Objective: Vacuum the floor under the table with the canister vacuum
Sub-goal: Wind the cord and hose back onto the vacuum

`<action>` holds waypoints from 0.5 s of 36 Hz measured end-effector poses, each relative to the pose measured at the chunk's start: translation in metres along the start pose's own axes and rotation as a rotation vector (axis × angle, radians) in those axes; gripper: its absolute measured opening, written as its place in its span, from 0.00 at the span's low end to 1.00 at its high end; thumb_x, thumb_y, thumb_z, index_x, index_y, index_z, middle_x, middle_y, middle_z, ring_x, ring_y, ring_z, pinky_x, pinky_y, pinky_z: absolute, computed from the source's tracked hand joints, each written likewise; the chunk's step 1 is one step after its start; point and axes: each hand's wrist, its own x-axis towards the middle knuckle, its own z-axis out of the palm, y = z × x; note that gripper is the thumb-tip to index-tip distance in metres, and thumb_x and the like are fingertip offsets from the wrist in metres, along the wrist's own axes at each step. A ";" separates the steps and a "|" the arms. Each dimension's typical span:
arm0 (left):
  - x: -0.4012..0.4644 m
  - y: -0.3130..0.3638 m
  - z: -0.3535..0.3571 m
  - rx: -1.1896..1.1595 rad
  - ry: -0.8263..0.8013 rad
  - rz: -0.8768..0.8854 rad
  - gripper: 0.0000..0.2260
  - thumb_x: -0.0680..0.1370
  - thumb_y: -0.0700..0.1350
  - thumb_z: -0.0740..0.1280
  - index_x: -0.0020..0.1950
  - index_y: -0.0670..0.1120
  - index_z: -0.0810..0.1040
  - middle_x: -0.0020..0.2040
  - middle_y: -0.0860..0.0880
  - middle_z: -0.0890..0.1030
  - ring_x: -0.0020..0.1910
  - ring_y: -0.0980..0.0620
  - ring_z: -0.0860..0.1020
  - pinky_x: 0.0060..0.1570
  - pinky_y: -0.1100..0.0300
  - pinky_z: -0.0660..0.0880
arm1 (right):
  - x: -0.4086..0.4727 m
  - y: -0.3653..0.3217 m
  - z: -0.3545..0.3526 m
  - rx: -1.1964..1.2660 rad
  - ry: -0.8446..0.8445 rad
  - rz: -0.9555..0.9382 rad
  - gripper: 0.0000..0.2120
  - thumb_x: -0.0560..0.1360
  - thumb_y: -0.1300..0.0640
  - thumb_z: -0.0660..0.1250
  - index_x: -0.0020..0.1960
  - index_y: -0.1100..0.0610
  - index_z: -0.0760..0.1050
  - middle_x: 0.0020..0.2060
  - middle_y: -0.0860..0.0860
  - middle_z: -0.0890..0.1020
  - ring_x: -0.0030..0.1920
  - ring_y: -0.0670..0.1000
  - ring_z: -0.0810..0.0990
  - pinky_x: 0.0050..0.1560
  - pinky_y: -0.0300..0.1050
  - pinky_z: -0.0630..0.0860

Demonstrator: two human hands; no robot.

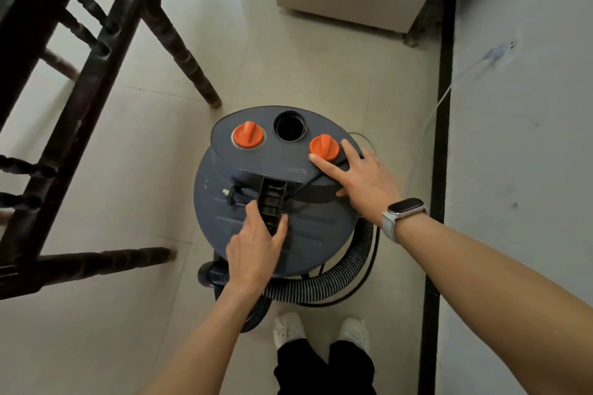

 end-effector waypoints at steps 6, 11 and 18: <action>0.029 0.015 -0.009 -0.080 -0.006 0.009 0.24 0.79 0.57 0.60 0.68 0.45 0.60 0.60 0.41 0.78 0.54 0.36 0.78 0.52 0.44 0.75 | 0.028 0.009 -0.009 0.027 0.021 0.039 0.39 0.80 0.52 0.59 0.72 0.36 0.30 0.76 0.60 0.48 0.60 0.61 0.70 0.56 0.53 0.71; 0.065 0.033 -0.023 -0.168 0.010 0.095 0.23 0.79 0.55 0.62 0.67 0.44 0.62 0.58 0.41 0.79 0.53 0.37 0.79 0.51 0.44 0.76 | 0.053 0.013 -0.019 0.114 0.081 0.140 0.39 0.80 0.57 0.58 0.72 0.38 0.31 0.77 0.59 0.49 0.60 0.63 0.70 0.55 0.53 0.72; 0.118 0.070 -0.036 -0.225 0.069 0.115 0.23 0.78 0.55 0.63 0.67 0.43 0.65 0.59 0.42 0.79 0.56 0.39 0.77 0.53 0.48 0.73 | 0.097 0.028 -0.037 0.289 0.173 0.213 0.35 0.81 0.56 0.57 0.76 0.39 0.38 0.77 0.60 0.48 0.56 0.65 0.76 0.49 0.53 0.75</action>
